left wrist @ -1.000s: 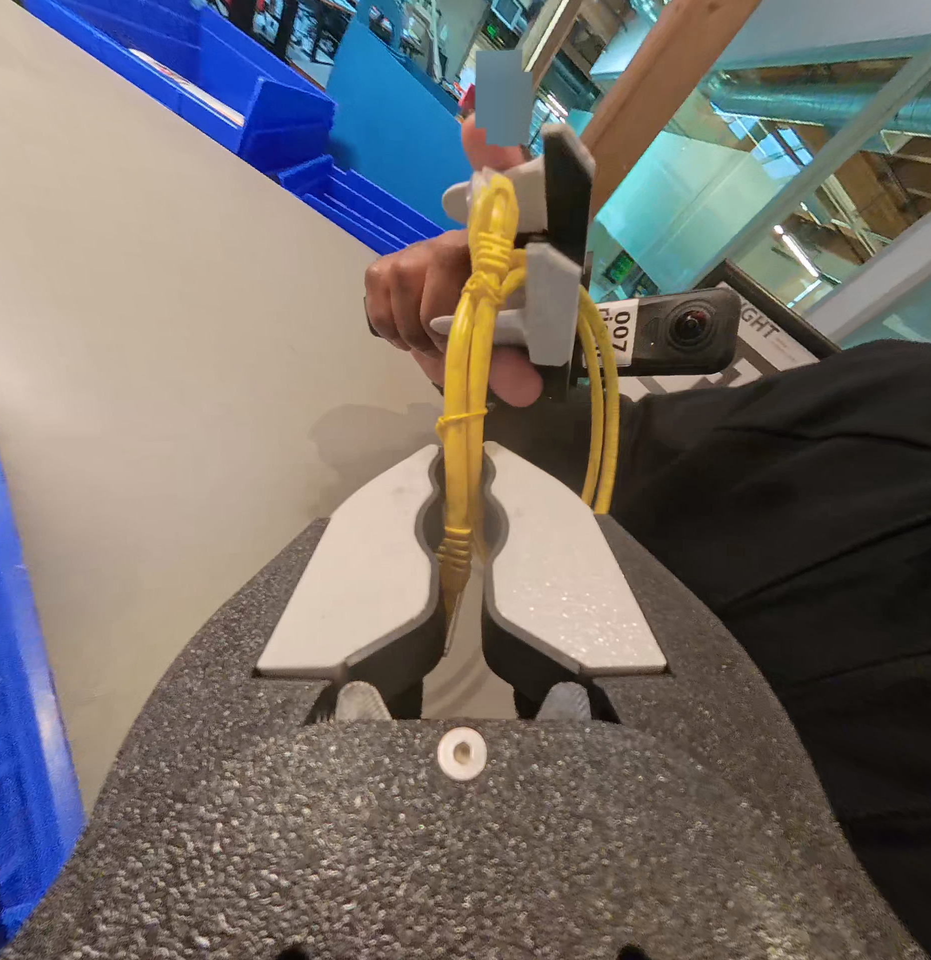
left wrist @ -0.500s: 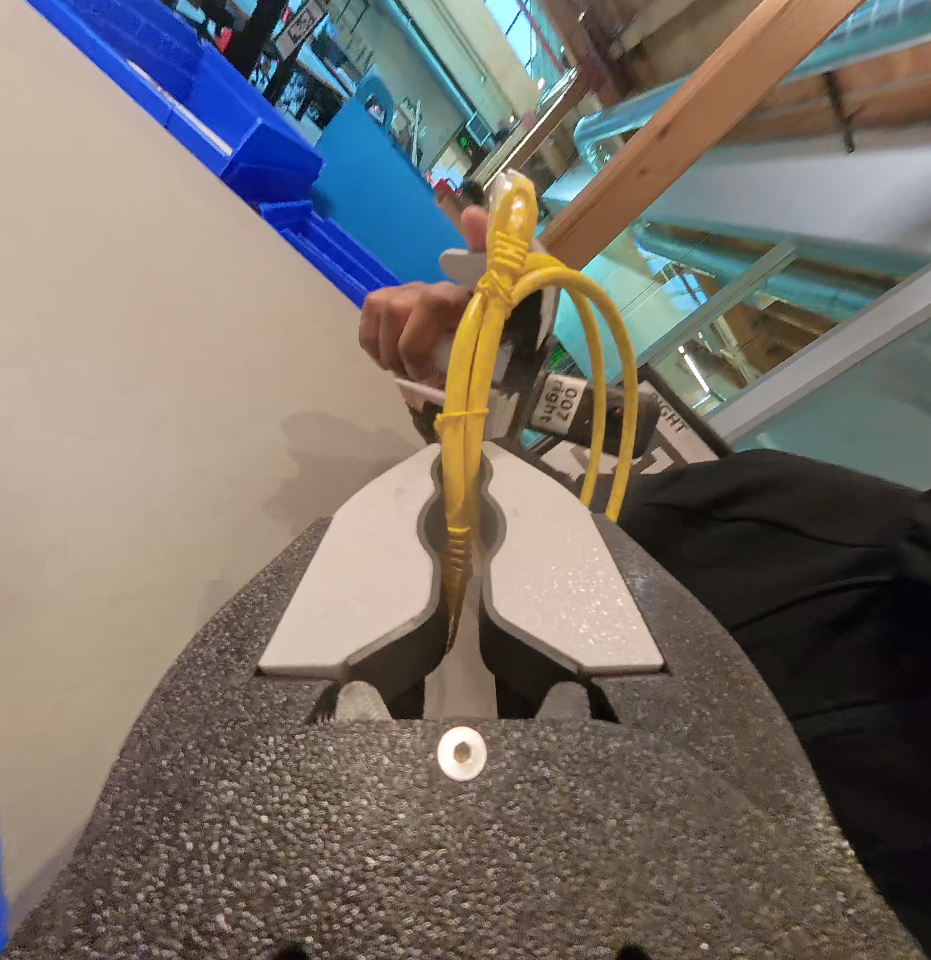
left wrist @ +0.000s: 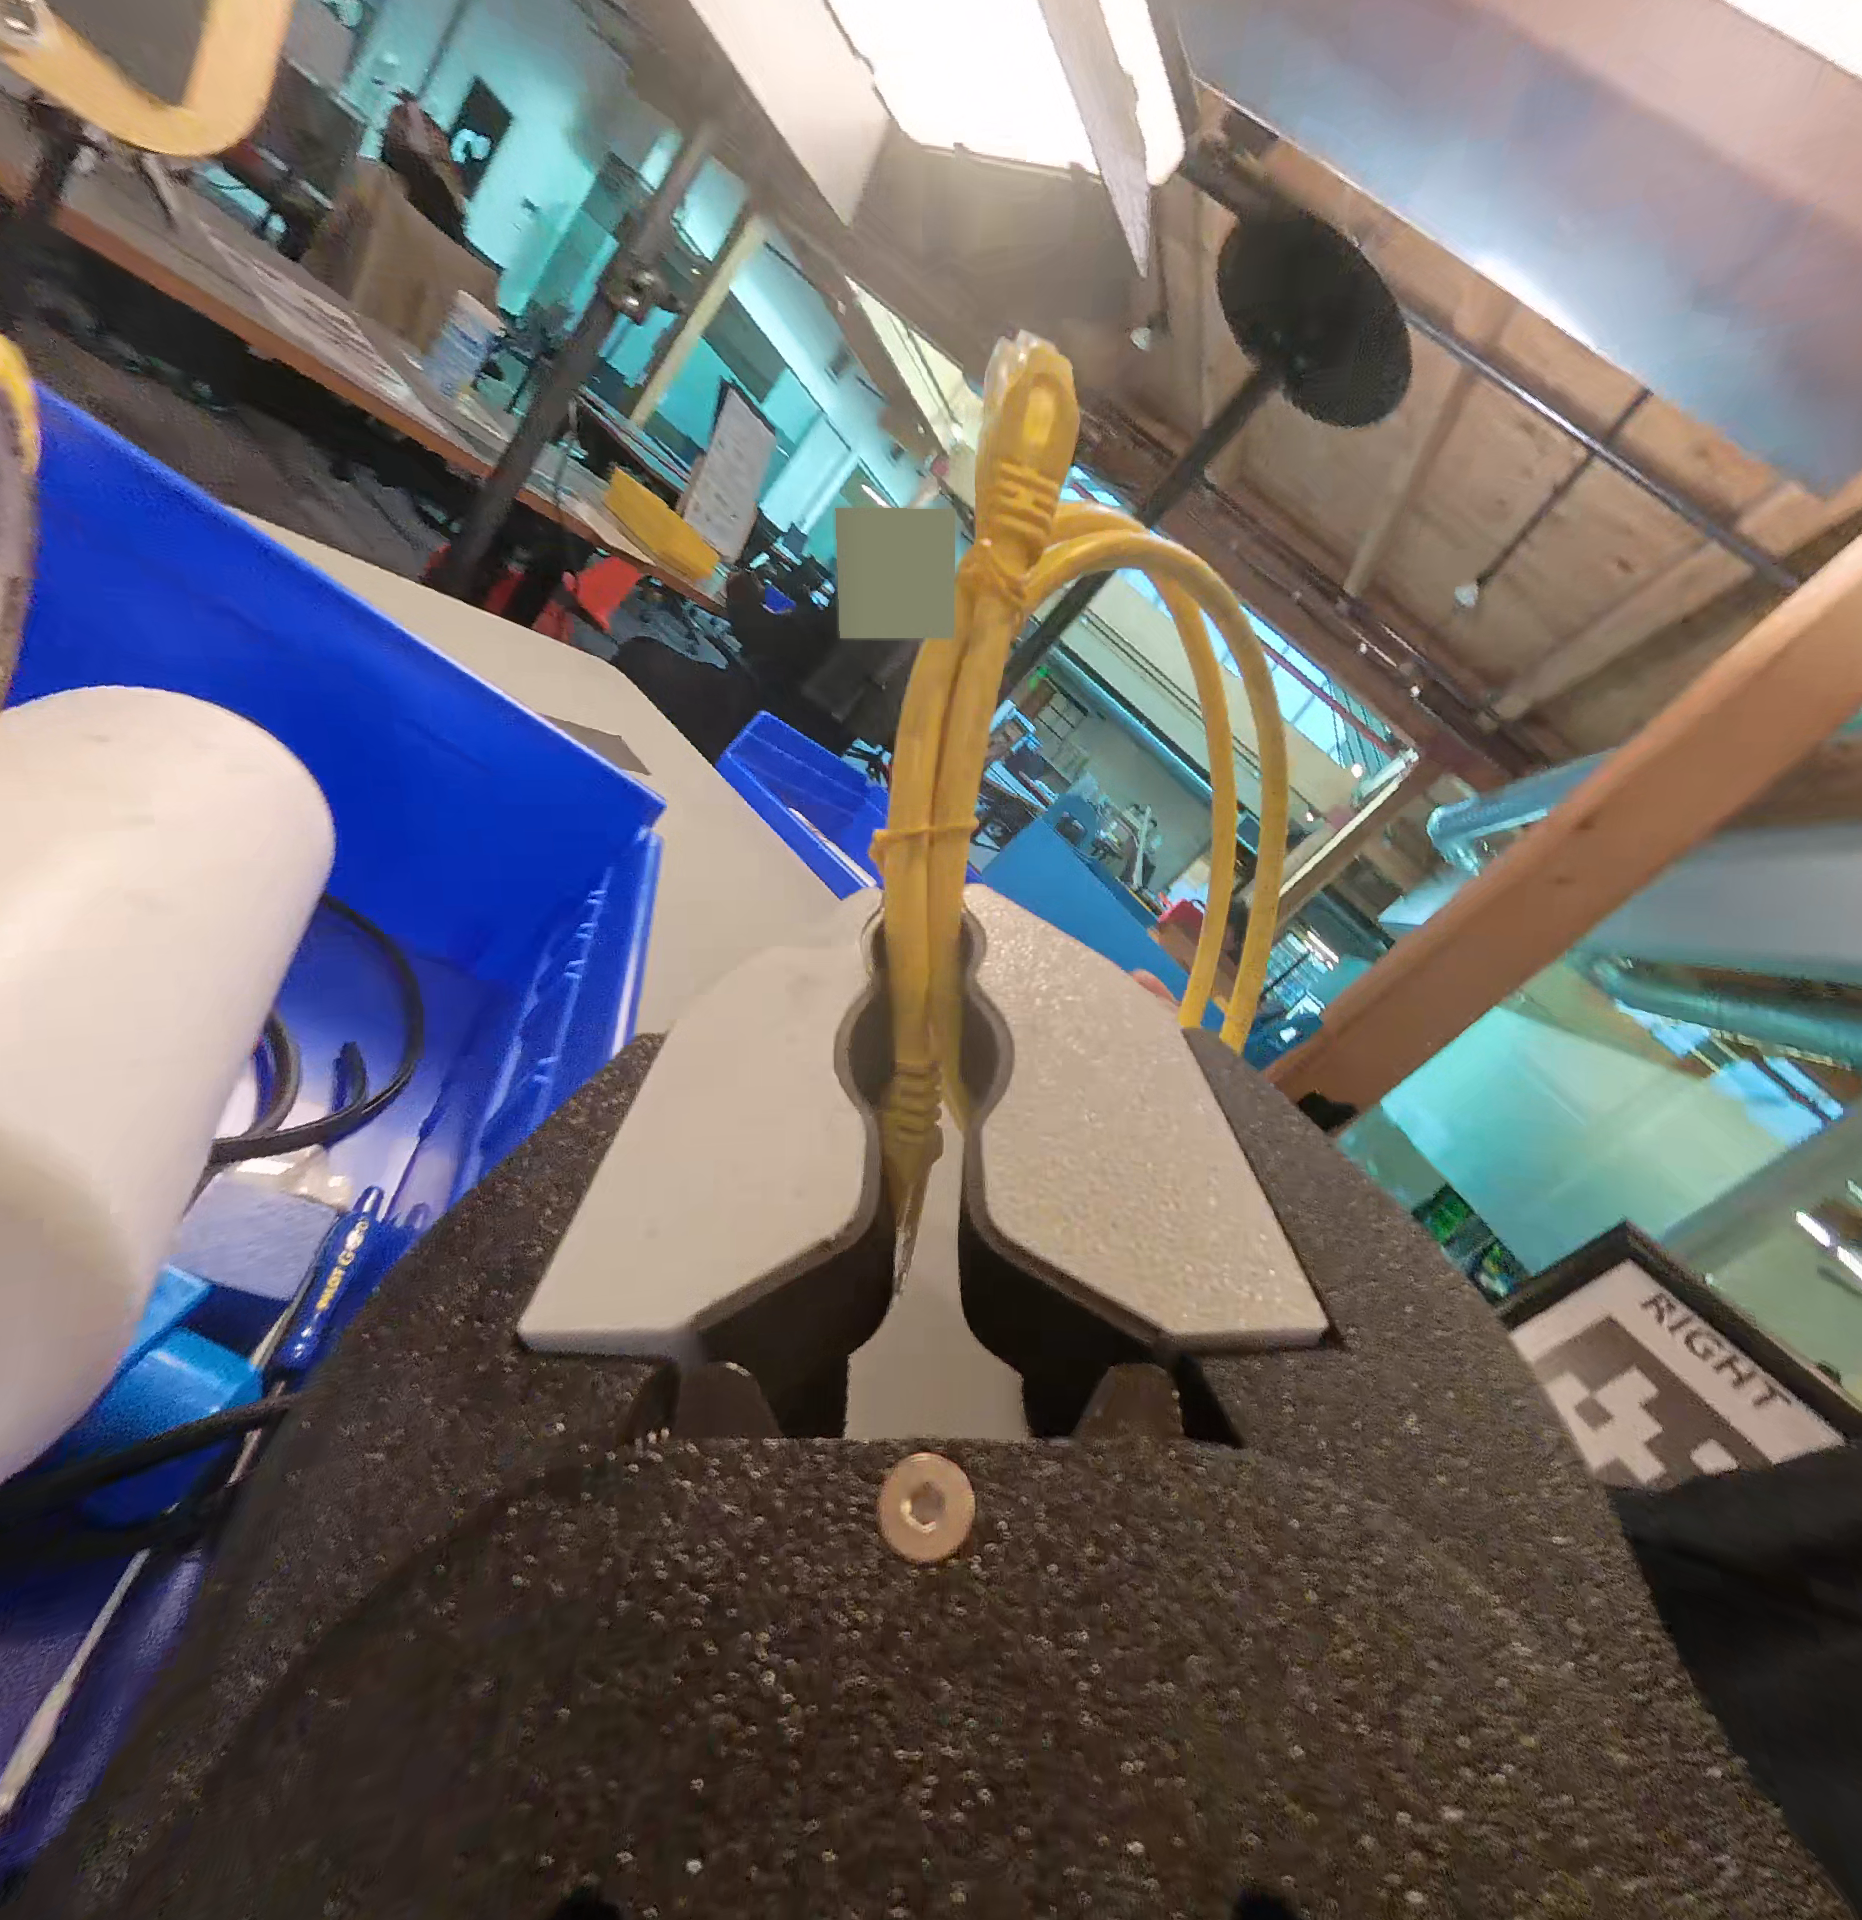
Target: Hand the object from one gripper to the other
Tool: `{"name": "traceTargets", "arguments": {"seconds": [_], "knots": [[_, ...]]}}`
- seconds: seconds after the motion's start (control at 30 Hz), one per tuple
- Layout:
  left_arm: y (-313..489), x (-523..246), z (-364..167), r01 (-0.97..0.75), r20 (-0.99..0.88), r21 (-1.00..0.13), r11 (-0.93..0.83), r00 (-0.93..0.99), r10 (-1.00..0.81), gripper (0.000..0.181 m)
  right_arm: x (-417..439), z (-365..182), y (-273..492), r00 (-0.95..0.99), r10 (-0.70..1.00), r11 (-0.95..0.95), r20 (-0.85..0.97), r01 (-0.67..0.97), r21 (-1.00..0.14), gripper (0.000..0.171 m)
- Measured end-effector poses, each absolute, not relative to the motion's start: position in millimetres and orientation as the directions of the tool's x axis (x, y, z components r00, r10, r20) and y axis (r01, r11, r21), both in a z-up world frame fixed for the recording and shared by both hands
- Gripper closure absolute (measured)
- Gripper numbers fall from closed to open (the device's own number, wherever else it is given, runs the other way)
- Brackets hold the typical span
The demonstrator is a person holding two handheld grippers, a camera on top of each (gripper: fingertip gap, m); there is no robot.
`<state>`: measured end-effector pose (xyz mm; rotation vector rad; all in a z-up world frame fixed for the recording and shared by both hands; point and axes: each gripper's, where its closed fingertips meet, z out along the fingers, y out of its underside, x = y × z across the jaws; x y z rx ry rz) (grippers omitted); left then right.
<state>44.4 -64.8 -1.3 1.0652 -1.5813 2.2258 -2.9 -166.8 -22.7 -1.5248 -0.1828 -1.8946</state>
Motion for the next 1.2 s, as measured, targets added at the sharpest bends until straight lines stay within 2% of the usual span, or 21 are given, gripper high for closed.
{"name": "traceTargets", "arguments": {"seconds": [0.1, 0.2, 0.37, 0.43, 0.47, 0.5, 0.6, 0.7, 0.8, 0.9, 0.97, 1.03, 1.2], "knots": [[-58, 54, -11, -0.553, 0.679, -0.726, -0.408, -0.672, -0.297, 0.173, -4, -26, -146, -0.251, -0.274, -0.82, 0.928, 0.566, -0.088, 0.116], [-54, 59, -18, -0.543, 0.666, -0.744, -0.39, -0.65, -0.366, 0.173, -8, -22, -125, -0.399, -0.183, -0.833, 0.898, 0.548, 0.074, 0.11], [-58, 57, -25, -0.569, 0.67, -0.742, -0.355, -0.637, -0.381, 0.173, 5, -20, -111, -0.52, -0.066, -0.863, 0.852, 0.458, 0.212, 0.111], [-61, 54, -24, -0.575, 0.668, -0.744, -0.342, -0.646, -0.368, 0.172, 11, -20, -110, -0.544, -0.047, -0.868, 0.838, 0.437, 0.235, 0.122], [-62, 52, -23, -0.582, 0.673, -0.739, -0.339, -0.653, -0.347, 0.172, 13, -19, -111, -0.54, -0.059, -0.869, 0.84, 0.441, 0.223, 0.136], [-64, 49, -19, -0.59, 0.683, -0.73, -0.345, -0.662, -0.311, 0.169, 16, -17, -113, -0.524, -0.084, -0.871, 0.848, 0.452, 0.193, 0.155], [-68, 39, -5, -0.602, 0.679, -0.724, -0.336, -0.707, -0.197, 0.149, 24, -11, -127, -0.423, -0.218, -0.872, 0.88, 0.488, 0.019, 0.166], [-71, 33, 2, -0.518, 0.576, -0.807, -0.283, -0.796, -0.185, 0.13, 32, -4, -145, -0.211, -0.459, -0.79, 0.863, 0.541, -0.288, 0.168], [-73, 27, 4, -0.388, 0.43, -0.896, -0.216, -0.88, -0.201, 0.126, 44, 1, -163, 0.064, -0.7, -0.589, 0.712, 0.513, -0.625, 0.168], [-75, 20, 6, -0.323, 0.357, -0.927, -0.189, -0.915, -0.188, 0.128, 57, -4, -179, 0.312, -0.83, -0.337, 0.463, 0.38, -0.861, 0.17], [-77, 19, 4, -0.308, 0.339, -0.936, -0.17, -0.918, -0.204, 0.128, 64, -9, -188, 0.426, -0.864, -0.162, 0.268, 0.27, -0.949, 0.17], [-80, 16, 1, -0.28, 0.306, -0.949, -0.144, -0.928, -0.212, 0.128, 69, -14, -195, 0.504, -0.857, -0.036, 0.112, 0.157, -0.987, 0.17], [-85, 15, -8, -0.211, 0.223, -0.975, -0.072, -0.936, -0.272, 0.123, 64, -22, -193, 0.685, -0.693, 0.207, -0.223, -0.108, -0.972, 0.17]]}}
